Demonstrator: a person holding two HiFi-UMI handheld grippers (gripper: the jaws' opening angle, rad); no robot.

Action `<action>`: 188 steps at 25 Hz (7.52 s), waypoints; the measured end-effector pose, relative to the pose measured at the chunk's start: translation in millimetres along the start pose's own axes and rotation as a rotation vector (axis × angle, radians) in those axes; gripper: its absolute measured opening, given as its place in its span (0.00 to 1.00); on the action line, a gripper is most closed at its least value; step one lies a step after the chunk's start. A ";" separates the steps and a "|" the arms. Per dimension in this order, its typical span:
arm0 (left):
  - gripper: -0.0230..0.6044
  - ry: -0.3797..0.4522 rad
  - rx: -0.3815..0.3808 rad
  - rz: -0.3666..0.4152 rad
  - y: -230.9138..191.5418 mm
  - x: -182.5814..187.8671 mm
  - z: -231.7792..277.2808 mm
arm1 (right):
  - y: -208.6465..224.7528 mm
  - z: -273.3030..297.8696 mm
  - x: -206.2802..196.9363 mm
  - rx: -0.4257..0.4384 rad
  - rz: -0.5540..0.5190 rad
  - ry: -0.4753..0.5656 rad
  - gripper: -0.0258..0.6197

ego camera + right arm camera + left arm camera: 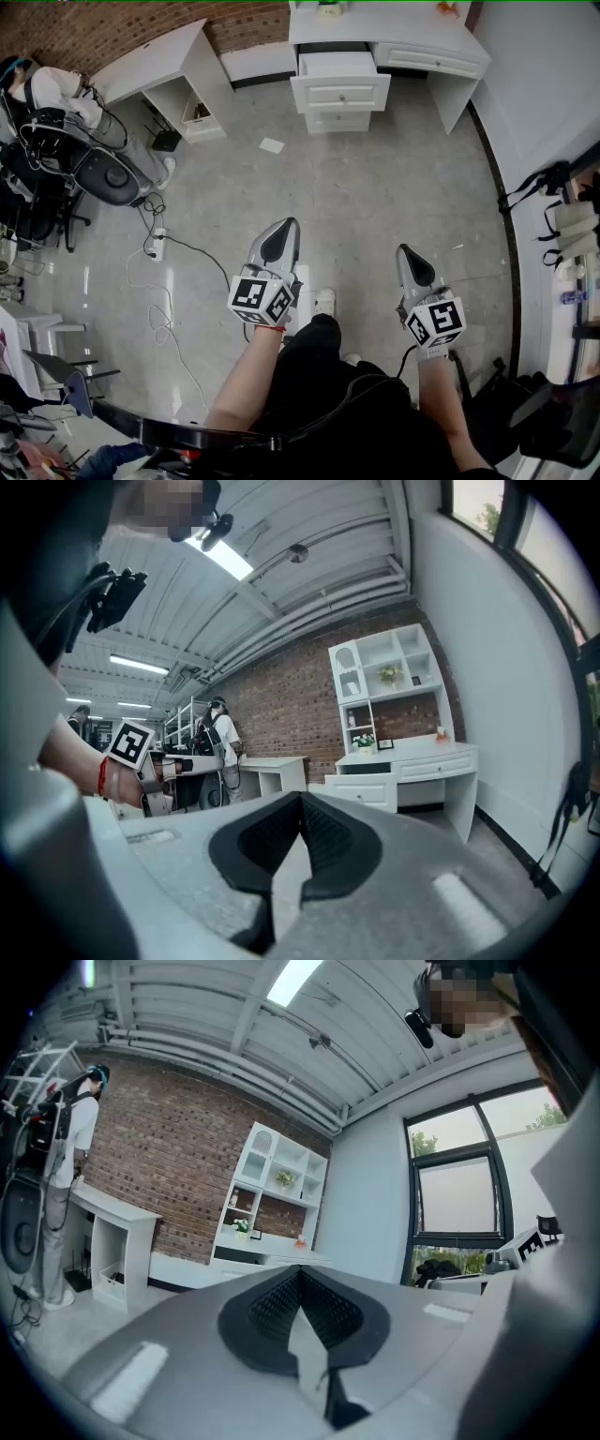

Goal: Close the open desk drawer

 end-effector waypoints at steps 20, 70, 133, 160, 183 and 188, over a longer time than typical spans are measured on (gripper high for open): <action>0.04 -0.073 -0.073 -0.004 -84.4 29.6 109.8 | 38.7 130.4 -5.6 -0.081 0.010 -0.048 0.04; 0.04 -0.092 0.062 -0.037 -166.0 54.9 358.6 | 220.4 365.6 -31.8 0.077 0.112 -0.045 0.04; 0.04 -0.450 0.033 -0.222 -329.8 -31.5 587.7 | 292.1 642.1 -150.6 -0.016 0.263 -0.444 0.04; 0.04 -0.507 -0.003 -0.199 -365.1 -14.6 649.8 | 333.5 704.9 -147.5 -0.066 0.334 -0.452 0.04; 0.04 -0.471 0.107 -0.213 -404.0 7.1 717.6 | 372.5 776.5 -144.0 0.030 0.360 -0.439 0.04; 0.04 -0.457 0.115 -0.221 -409.2 10.1 728.5 | 379.0 787.1 -143.5 0.031 0.365 -0.431 0.04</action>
Point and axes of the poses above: the fingertips, and each gripper's own axes: z forward along the fingers, y to its right, x out of its top, the point moved 2 cm from there along -z, backward along the fingers, and after that the axes turned 15 degrees about -z, right-handed, at the moved point
